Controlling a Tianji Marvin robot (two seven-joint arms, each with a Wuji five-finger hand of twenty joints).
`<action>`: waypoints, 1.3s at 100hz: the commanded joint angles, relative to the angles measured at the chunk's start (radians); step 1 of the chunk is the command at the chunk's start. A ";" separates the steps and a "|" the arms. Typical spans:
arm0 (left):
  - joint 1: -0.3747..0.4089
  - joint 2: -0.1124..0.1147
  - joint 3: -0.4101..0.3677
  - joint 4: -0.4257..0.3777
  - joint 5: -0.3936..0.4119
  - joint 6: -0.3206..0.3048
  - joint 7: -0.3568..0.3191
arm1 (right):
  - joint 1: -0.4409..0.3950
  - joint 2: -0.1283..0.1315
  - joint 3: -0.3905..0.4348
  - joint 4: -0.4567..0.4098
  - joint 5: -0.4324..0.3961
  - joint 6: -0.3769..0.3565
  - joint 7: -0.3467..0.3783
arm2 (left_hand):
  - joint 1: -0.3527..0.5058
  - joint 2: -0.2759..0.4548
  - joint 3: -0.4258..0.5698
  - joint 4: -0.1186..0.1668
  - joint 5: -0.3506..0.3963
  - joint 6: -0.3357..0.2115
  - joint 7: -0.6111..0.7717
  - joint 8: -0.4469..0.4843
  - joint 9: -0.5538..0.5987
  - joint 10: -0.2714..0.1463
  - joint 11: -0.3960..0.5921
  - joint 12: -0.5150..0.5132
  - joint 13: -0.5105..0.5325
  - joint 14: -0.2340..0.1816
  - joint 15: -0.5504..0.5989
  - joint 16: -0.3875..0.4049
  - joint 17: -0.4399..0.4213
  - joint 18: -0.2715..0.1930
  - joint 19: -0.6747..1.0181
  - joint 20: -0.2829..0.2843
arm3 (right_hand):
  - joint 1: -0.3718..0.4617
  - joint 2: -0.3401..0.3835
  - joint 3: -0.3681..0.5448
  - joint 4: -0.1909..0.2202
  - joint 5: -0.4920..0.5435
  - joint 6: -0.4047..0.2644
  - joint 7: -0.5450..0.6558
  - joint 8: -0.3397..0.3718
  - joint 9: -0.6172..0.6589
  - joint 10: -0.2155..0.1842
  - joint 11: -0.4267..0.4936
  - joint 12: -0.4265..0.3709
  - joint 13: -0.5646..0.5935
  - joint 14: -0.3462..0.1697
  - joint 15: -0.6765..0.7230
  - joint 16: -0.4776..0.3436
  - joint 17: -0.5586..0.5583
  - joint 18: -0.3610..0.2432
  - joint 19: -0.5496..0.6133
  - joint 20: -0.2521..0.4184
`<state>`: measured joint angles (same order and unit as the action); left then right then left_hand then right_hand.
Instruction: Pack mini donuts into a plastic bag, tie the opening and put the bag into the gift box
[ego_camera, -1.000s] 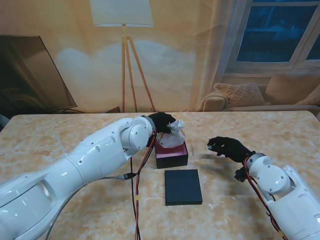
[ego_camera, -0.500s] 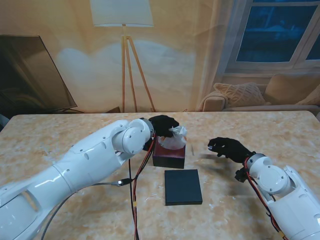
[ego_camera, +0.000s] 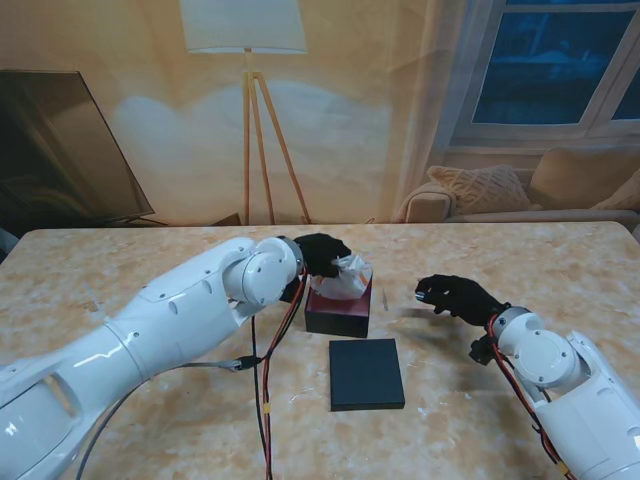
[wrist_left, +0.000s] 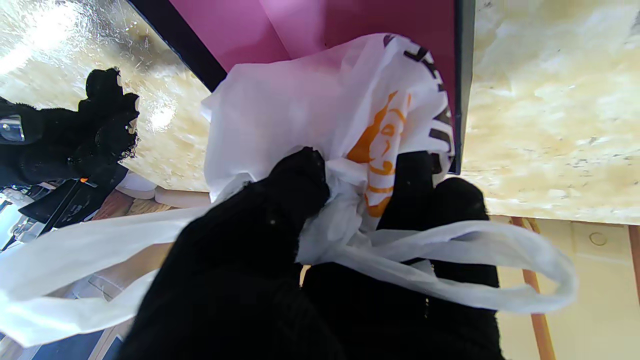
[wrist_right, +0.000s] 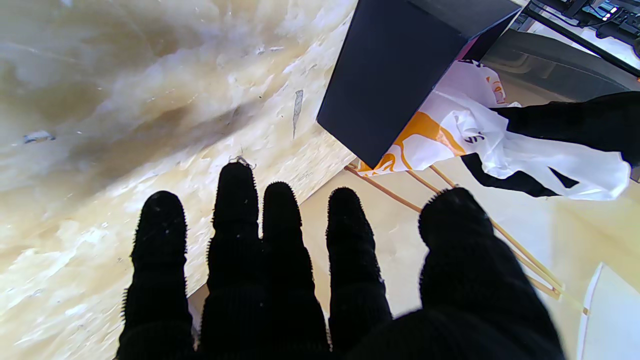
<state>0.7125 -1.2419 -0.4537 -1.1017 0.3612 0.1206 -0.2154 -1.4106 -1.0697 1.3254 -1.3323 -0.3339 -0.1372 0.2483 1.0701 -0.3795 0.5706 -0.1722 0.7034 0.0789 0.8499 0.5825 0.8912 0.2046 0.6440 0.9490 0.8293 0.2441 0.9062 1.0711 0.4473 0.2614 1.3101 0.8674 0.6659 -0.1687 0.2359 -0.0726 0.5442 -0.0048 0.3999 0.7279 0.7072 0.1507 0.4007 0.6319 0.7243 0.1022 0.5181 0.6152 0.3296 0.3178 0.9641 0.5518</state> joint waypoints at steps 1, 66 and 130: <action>0.008 0.003 -0.012 -0.022 0.011 -0.006 -0.010 | -0.005 -0.007 -0.005 -0.001 0.000 0.005 0.014 | 0.002 -0.007 0.039 -0.001 0.000 0.004 0.038 0.037 0.006 0.005 0.014 0.018 -0.002 0.017 0.041 0.025 -0.012 -0.002 0.034 0.032 | 0.003 0.013 -0.013 0.025 -0.003 -0.004 -0.003 0.005 0.001 -0.008 -0.010 0.006 0.006 0.000 0.004 -0.001 -0.008 0.007 0.008 -0.002; 0.079 0.062 -0.141 -0.213 0.104 -0.011 0.001 | 0.000 -0.009 -0.010 0.001 0.004 0.014 0.014 | 0.023 0.021 -0.016 0.007 -0.027 0.001 0.039 0.058 -0.016 -0.004 0.012 0.020 -0.017 0.005 0.030 0.021 -0.020 -0.010 0.015 0.025 | 0.003 0.013 -0.013 0.025 -0.005 -0.004 -0.004 0.004 0.002 -0.009 -0.010 0.006 0.006 0.000 0.004 -0.001 -0.008 0.007 0.007 -0.002; 0.075 0.082 -0.148 -0.224 0.083 -0.010 -0.065 | -0.001 -0.007 -0.009 -0.003 0.001 0.023 0.020 | 0.032 0.021 -0.029 0.014 -0.030 0.004 0.049 0.064 -0.014 -0.002 -0.019 0.023 -0.028 0.023 0.003 0.010 -0.034 0.005 -0.008 0.021 | 0.004 0.013 -0.012 0.025 -0.005 -0.005 -0.004 0.004 0.002 -0.011 -0.011 0.006 0.007 0.001 0.005 0.000 -0.009 0.007 0.007 -0.002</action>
<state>0.7947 -1.1512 -0.6056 -1.3387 0.4474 0.1075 -0.2624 -1.4029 -1.0705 1.3179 -1.3310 -0.3312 -0.1170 0.2550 1.0704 -0.3757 0.5425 -0.1719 0.6777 0.0801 0.8642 0.6336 0.8787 0.2025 0.6321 0.9619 0.8073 0.2444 0.9055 1.0728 0.4188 0.2617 1.3015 0.8685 0.6659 -0.1687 0.2359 -0.0725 0.5442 -0.0048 0.3999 0.7279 0.7072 0.1507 0.3984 0.6319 0.7243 0.1022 0.5181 0.6152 0.3294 0.3178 0.9641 0.5518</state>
